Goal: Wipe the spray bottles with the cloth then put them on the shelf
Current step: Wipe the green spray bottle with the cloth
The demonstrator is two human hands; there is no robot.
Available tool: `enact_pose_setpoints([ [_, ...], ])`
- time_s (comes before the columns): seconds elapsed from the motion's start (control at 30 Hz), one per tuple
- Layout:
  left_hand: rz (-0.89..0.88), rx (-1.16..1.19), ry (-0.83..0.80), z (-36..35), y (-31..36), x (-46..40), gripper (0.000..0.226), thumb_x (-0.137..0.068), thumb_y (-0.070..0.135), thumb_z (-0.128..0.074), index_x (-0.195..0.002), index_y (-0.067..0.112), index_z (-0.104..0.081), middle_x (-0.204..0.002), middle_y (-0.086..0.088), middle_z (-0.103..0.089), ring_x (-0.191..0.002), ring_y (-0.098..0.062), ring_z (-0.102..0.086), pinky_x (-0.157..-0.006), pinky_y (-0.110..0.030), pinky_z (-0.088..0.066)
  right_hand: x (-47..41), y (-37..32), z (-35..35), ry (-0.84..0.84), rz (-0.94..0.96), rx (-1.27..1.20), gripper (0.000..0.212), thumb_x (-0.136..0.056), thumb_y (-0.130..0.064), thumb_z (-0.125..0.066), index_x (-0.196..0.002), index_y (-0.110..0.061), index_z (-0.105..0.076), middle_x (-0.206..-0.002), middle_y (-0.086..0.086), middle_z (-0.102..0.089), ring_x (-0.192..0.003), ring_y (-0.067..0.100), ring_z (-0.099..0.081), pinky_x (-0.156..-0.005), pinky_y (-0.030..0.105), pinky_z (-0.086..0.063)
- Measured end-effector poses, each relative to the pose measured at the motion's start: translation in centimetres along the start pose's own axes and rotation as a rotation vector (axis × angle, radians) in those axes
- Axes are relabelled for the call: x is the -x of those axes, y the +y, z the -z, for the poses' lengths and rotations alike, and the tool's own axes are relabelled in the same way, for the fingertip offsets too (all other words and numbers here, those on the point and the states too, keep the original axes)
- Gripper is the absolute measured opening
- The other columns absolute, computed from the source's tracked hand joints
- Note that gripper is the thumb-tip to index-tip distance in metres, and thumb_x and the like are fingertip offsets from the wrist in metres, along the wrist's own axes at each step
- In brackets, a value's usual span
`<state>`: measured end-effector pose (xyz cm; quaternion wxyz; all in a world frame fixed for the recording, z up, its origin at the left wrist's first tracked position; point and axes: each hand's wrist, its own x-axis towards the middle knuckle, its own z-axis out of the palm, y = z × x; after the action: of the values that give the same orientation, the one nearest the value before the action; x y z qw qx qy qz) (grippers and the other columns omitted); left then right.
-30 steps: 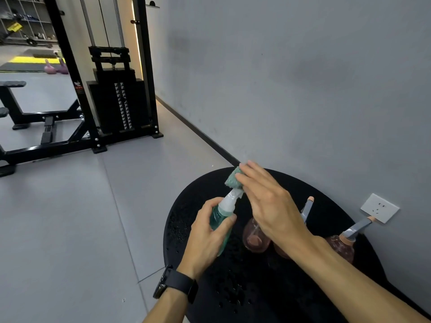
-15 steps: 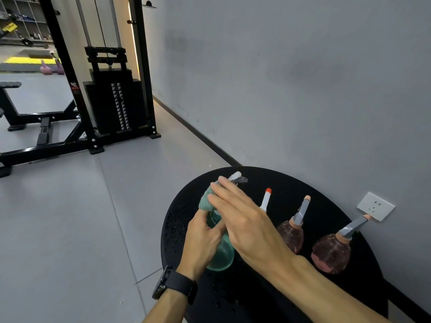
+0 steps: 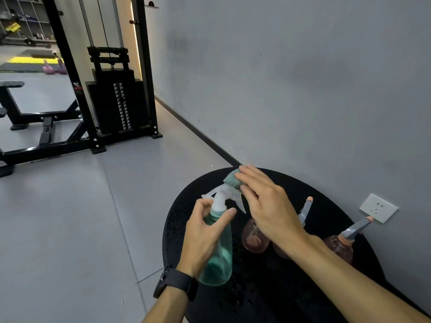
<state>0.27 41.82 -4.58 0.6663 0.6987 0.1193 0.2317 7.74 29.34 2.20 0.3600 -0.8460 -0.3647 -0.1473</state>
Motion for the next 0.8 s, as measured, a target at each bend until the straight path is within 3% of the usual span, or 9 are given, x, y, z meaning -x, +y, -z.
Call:
enact_pose_setpoints([
  [0.2,0.027,-0.005,-0.011,0.2,0.1,0.0,0.019,-0.085,0.049,-0.069,-0.091,0.031,-0.069,-0.089,0.009,-0.070,-0.080,-0.004,-0.063,-0.070,-0.012,-0.048,0.6,-0.6,0.3,0.027,-0.113,-0.125,0.033,-0.099,-0.008,-0.051,-0.130,-0.016,-0.061,-0.136,-0.014,-0.052,-0.131,-0.008,-0.037,-0.106,0.002,-0.023],
  [0.3,0.026,-0.042,0.002,0.2,-0.2,-0.2,0.019,-0.086,0.054,-0.064,-0.087,0.035,-0.069,-0.089,0.008,-0.065,-0.077,-0.002,-0.059,-0.069,-0.012,-0.044,1.1,-0.7,0.3,0.045,-0.168,-0.187,0.033,-0.099,-0.011,-0.051,-0.129,-0.020,-0.062,-0.138,-0.015,-0.053,-0.130,-0.010,-0.039,-0.114,0.020,-0.031],
  [0.4,0.044,-0.022,-0.015,0.1,-0.5,-0.3,0.018,-0.090,0.051,-0.062,-0.096,0.036,-0.071,-0.091,0.008,-0.068,-0.082,-0.007,-0.062,-0.075,-0.019,-0.047,1.3,-0.9,0.4,0.051,-0.227,-0.245,0.032,-0.099,-0.016,-0.053,-0.129,-0.026,-0.062,-0.137,-0.017,-0.054,-0.128,-0.010,-0.042,-0.115,0.037,-0.032],
  [0.47,0.038,-0.007,-0.031,0.0,-0.9,-0.4,0.026,-0.093,0.051,-0.060,-0.108,0.033,-0.069,-0.096,0.009,-0.071,-0.091,-0.009,-0.066,-0.083,-0.027,-0.051,1.5,-1.1,0.5,0.047,-0.258,-0.290,0.033,-0.099,-0.018,-0.053,-0.129,-0.027,-0.062,-0.137,-0.017,-0.054,-0.127,-0.010,-0.043,-0.116,0.035,-0.032],
  [0.53,0.037,-0.008,-0.040,-0.1,-1.0,-0.4,0.029,-0.095,0.051,-0.057,-0.118,0.035,-0.065,-0.103,0.007,-0.072,-0.100,-0.011,-0.067,-0.091,-0.034,-0.053,1.8,-1.4,0.5,0.038,-0.265,-0.332,0.033,-0.098,-0.016,-0.054,-0.129,-0.025,-0.061,-0.137,-0.015,-0.055,-0.127,-0.010,-0.044,-0.112,0.024,-0.035],
  [0.63,0.026,-0.011,-0.056,-0.4,-0.8,-0.2,0.020,-0.100,0.044,-0.050,-0.112,0.037,-0.065,-0.101,0.009,-0.072,-0.095,-0.007,-0.067,-0.088,-0.033,-0.053,2.1,-2.0,0.2,0.027,-0.227,-0.317,0.034,-0.099,-0.014,-0.053,-0.131,-0.022,-0.060,-0.138,-0.015,-0.053,-0.128,-0.010,-0.043,-0.106,0.009,-0.033],
  [0.73,0.036,0.009,-0.077,-0.6,-0.4,0.0,0.024,-0.103,0.042,-0.044,-0.103,0.031,-0.066,-0.095,0.002,-0.071,-0.087,-0.016,-0.067,-0.083,-0.037,-0.054,2.8,-2.0,-0.5,0.048,-0.186,-0.289,0.036,-0.099,-0.012,-0.053,-0.133,-0.021,-0.058,-0.140,-0.016,-0.050,-0.131,-0.012,-0.038,-0.109,0.010,-0.030],
  [0.8,0.080,0.067,-0.069,-0.7,-0.2,-0.1,0.026,-0.104,0.039,-0.043,-0.100,0.029,-0.067,-0.087,0.007,-0.071,-0.079,-0.011,-0.066,-0.076,-0.033,-0.053,3.5,-2.1,-1.2,0.024,-0.154,-0.249,0.038,-0.099,-0.014,-0.053,-0.135,-0.024,-0.055,-0.142,-0.018,-0.047,-0.133,-0.013,-0.034,-0.113,0.019,-0.031],
])
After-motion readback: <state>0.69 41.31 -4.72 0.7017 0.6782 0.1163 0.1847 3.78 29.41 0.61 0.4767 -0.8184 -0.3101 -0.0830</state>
